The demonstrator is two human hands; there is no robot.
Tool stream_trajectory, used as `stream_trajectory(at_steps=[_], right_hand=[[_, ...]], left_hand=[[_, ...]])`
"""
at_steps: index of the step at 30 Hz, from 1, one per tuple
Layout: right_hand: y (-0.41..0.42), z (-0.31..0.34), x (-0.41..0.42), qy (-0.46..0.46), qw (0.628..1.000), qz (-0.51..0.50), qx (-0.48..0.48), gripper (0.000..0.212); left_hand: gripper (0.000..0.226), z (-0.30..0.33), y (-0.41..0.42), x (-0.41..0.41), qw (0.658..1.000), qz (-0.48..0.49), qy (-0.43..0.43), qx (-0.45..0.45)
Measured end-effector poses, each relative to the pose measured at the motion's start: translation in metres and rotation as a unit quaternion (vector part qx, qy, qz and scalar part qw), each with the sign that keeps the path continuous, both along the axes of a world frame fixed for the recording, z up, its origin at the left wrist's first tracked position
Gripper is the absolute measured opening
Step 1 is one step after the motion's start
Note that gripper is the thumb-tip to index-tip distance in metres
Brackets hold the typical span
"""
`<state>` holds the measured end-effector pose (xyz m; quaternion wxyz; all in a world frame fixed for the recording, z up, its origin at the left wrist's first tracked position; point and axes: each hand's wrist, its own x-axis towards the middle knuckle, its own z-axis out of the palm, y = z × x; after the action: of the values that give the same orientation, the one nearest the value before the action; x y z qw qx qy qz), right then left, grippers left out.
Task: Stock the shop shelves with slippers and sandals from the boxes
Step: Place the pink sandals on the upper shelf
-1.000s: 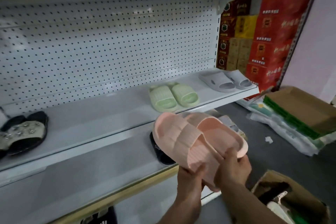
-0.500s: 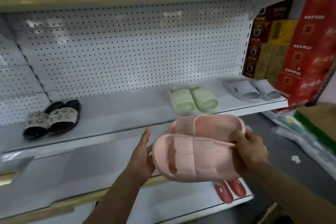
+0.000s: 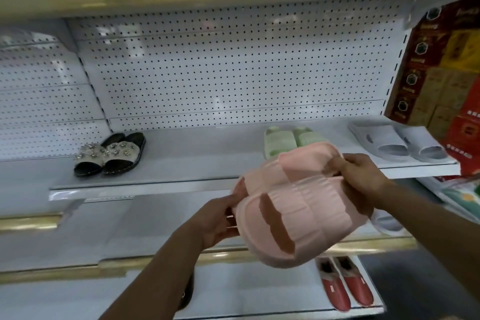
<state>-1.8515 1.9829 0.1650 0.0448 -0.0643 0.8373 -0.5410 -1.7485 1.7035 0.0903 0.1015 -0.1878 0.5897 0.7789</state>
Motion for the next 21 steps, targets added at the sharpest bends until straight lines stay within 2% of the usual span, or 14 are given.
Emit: stream_trajectory(at_steps=[3, 6, 9, 15, 21], right_hand=[[-0.005, -0.002, -0.019, 0.031, 0.999, 0.025, 0.013, 0.027], [-0.018, -0.001, -0.031, 0.066, 0.995, 0.058, 0.038, 0.043], [-0.036, -0.005, -0.044, 0.075, 0.992, 0.081, 0.066, 0.047], [-0.087, 0.001, -0.069, 0.099, 0.985, 0.109, 0.090, 0.034], [-0.157, 0.003, -0.103, 0.111, 0.982, 0.124, 0.086, 0.020]], left_hand=[[0.036, 0.006, -0.003, 0.002, 0.999, 0.046, 0.004, -0.021], [0.030, 0.015, -0.005, 0.006, 0.992, 0.120, 0.003, -0.043], [0.025, 0.018, -0.021, 0.011, 0.980, 0.195, -0.001, -0.040], [0.017, 0.022, -0.074, -0.002, 0.944, 0.323, 0.022, 0.057], [0.027, 0.026, -0.132, -0.041, 0.934, 0.340, 0.054, 0.095]])
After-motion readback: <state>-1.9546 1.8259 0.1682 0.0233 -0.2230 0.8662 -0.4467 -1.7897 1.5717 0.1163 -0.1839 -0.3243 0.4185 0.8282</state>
